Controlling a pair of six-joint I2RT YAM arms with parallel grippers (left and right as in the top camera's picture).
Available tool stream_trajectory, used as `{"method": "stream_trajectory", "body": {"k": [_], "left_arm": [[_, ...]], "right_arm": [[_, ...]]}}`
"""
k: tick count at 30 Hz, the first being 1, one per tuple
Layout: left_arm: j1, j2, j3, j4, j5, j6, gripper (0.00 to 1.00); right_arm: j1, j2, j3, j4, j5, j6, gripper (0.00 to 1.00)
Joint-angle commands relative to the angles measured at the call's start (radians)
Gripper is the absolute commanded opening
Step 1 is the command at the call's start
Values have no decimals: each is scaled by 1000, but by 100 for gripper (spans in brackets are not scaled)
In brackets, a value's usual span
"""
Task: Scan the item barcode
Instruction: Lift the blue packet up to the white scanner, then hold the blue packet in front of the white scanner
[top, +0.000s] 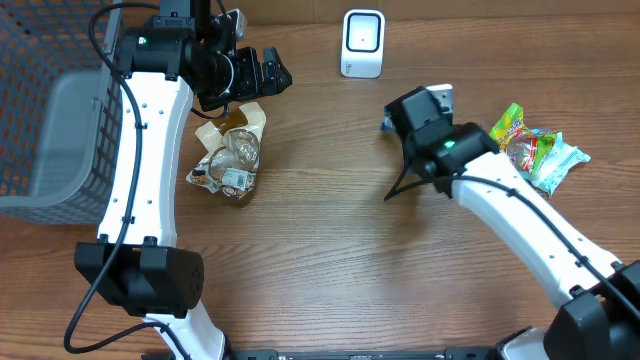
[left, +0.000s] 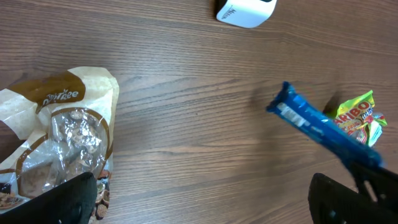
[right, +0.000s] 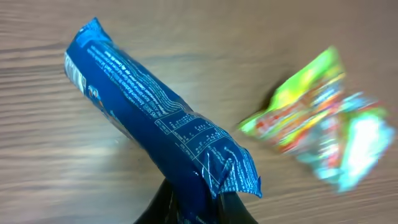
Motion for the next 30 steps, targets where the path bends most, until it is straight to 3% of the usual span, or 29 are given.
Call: {"method": "stream_trajectory", "body": {"k": [1, 15, 20, 30], "left_arm": [[5, -15, 10, 0, -8, 16, 100], [5, -15, 10, 0, -8, 16, 100], [5, -15, 10, 0, -8, 16, 100], [5, -15, 10, 0, -8, 16, 100]], "right_arm": [[49, -16, 30, 84, 312, -153, 4], [57, 156, 29, 881, 375, -903, 4], [54, 249, 29, 1104, 409, -983, 4], [42, 327, 29, 1321, 402, -1130, 4]]}}
